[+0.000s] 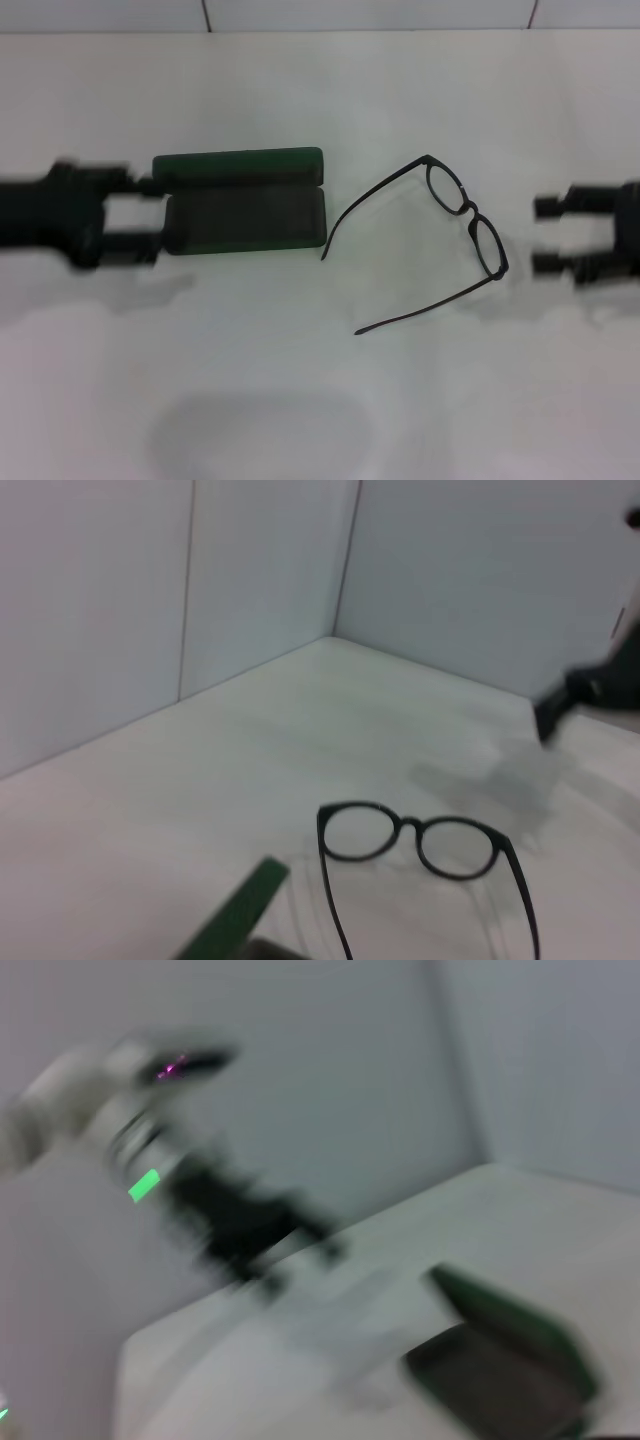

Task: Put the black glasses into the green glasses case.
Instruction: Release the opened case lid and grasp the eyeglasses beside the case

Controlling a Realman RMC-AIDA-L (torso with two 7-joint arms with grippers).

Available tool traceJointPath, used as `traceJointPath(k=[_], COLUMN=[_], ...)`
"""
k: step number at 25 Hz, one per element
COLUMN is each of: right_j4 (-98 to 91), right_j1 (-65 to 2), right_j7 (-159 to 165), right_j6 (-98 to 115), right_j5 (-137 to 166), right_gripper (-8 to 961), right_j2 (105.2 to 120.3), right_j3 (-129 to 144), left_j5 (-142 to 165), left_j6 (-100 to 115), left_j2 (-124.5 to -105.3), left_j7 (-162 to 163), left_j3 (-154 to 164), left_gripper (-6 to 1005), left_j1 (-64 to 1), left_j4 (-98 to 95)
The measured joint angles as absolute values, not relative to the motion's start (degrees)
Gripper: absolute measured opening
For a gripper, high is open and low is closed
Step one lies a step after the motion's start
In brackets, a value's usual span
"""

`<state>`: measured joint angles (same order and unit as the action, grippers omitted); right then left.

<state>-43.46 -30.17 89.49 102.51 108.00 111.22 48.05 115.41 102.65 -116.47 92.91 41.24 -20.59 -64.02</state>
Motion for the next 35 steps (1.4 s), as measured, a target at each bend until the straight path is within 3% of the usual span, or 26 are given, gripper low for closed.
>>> traceJointPath(k=[5,7,10,14,20,21,27,35], right_j4=[-44.9,-44.58,-44.27,-40.85,-30.66,-30.66,-29.11,-28.68], right_j1=[-35.19,-40.64,-44.46,-52.41,-64.12,-64.12,-66.14,-66.07], right_j7=[107.44,119.02,125.48,134.46,145.14,145.14,147.78,149.38], right_j6=[99.86,97.29,95.89,93.1,84.75,84.75,79.45,77.92], right_j5=[111.15,118.93,125.08,134.43,142.99,142.99,144.36,144.44], right_gripper=[872,872,873,873,860,858,845,815], right_j2=[107.11,105.35,104.95,105.79,108.11,108.11,111.75,113.16], right_j3=[46.94,47.0,47.01,47.9,57.98,57.98,62.39,63.82], left_j5=[114.17,114.95,116.75,119.23,120.15,120.34,120.56,120.58], left_j6=[102.67,102.67,102.68,102.73,102.76,102.75,102.74,102.54], left_j2=[-117.19,-117.34,-117.23,-117.05,-116.89,-116.97,-117.24,-117.33], left_j7=[86.68,85.27,83.1,80.15,78.86,78.63,78.02,77.48], left_j3=[41.19,41.29,41.48,41.48,41.46,41.45,41.41,41.39], left_gripper=[737,766,816,889,889,889,889,890], left_j1=[-14.53,-13.54,-13.24,-13.78,-14.39,-14.42,-14.47,-14.95], left_j4=[-62.46,-61.56,-60.07,-57.92,-56.97,-56.94,-56.88,-56.86])
